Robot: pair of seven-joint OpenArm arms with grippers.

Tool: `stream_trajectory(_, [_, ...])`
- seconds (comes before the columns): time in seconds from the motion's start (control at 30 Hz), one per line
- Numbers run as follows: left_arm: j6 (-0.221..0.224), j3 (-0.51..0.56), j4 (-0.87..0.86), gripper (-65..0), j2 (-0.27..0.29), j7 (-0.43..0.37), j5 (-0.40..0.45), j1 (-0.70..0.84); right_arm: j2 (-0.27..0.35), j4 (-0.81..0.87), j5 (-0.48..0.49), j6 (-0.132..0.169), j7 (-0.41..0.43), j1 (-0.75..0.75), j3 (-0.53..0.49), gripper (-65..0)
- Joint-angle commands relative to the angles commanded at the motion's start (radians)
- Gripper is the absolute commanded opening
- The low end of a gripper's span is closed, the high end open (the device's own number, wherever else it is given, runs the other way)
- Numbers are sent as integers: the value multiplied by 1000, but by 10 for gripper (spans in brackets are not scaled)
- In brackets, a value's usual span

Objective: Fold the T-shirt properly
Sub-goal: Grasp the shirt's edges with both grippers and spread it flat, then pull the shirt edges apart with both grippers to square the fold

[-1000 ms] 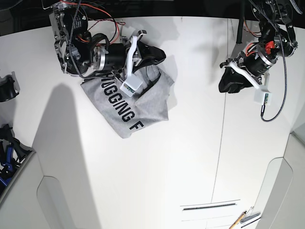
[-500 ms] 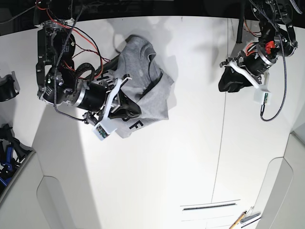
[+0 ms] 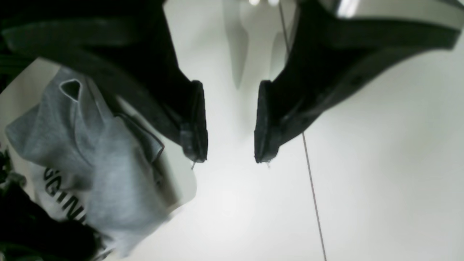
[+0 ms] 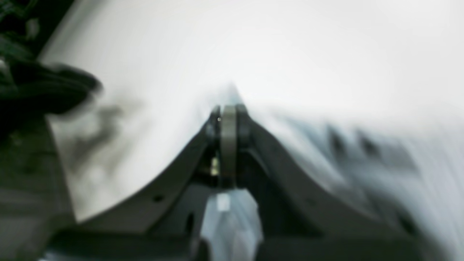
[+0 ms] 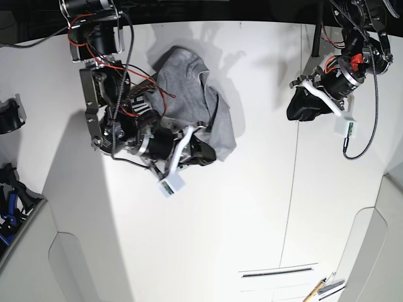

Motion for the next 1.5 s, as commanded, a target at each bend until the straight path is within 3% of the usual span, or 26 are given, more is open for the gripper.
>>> stream_trajectory(0.13, [1,0,0,-429,0,-1,-3,2,-108,-72,8,0,-26,108,-97,-650])
stream_trajectory(0.23, [0,-3,0,-429,-1,-1,-7,2,-108,-70,45,0,-55,169,-211,-650])
stream_trajectory(0.33, [0,-11,0,-429,-1,0,-7,3,-106,-38,45,0,-102,188,-227,-650])
stream_trajectory(0.4, [-5,-15,0,-429,-1,0,-26,3,-106,-13,22,0,-126,187,-186,-650])
stream_trajectory(0.47, [-65,-12,0,-442,0,22,-115,2,-103,-2,-20,0,-140,188,-105,-650])
stream_trajectory(0.53, [-79,26,2,-540,0,111,-267,2,-84,-2,-50,0,-137,188,-3,-650])
stream_trajectory(0.6, [-79,134,3,-618,0,171,-314,4,-37,-2,-57,0,-126,187,93,-650])
stream_trajectory(0.67, [-79,282,3,-637,0,122,-230,5,24,-6,-56,0,-98,187,167,-650])
stream_trajectory(0.73, [-79,439,3,-637,0,18,-79,4,82,-11,-56,0,-82,187,209,-650])
stream_trajectory(0.87, [-73,706,2,-637,0,-114,134,-19,153,-54,-56,0,-65,188,214,-650])
stream_trajectory(0.97, [9,825,2,-637,36,-158,281,-63,159,-127,-56,2,-5,188,214,-650])
stream_trajectory(1.03, [34,856,2,-637,81,-159,370,-70,159,-198,-56,8,26,188,195,-650])
stream_trajectory(1.1, [40,858,0,-637,103,-159,404,-69,158,-265,-56,8,51,188,147,-650])
stream_trajectory(1.3, [40,855,-14,-637,93,-153,512,-56,157,-314,-90,8,74,188,-56,-650])
stream_trajectory(1.37, [40,853,-21,-637,93,-150,555,-56,159,-315,-111,7,72,187,-85,-650])
stream_trajectory(1.5, [51,827,-23,-637,79,-133,562,-56,166,-314,-119,7,32,187,-89,-650])
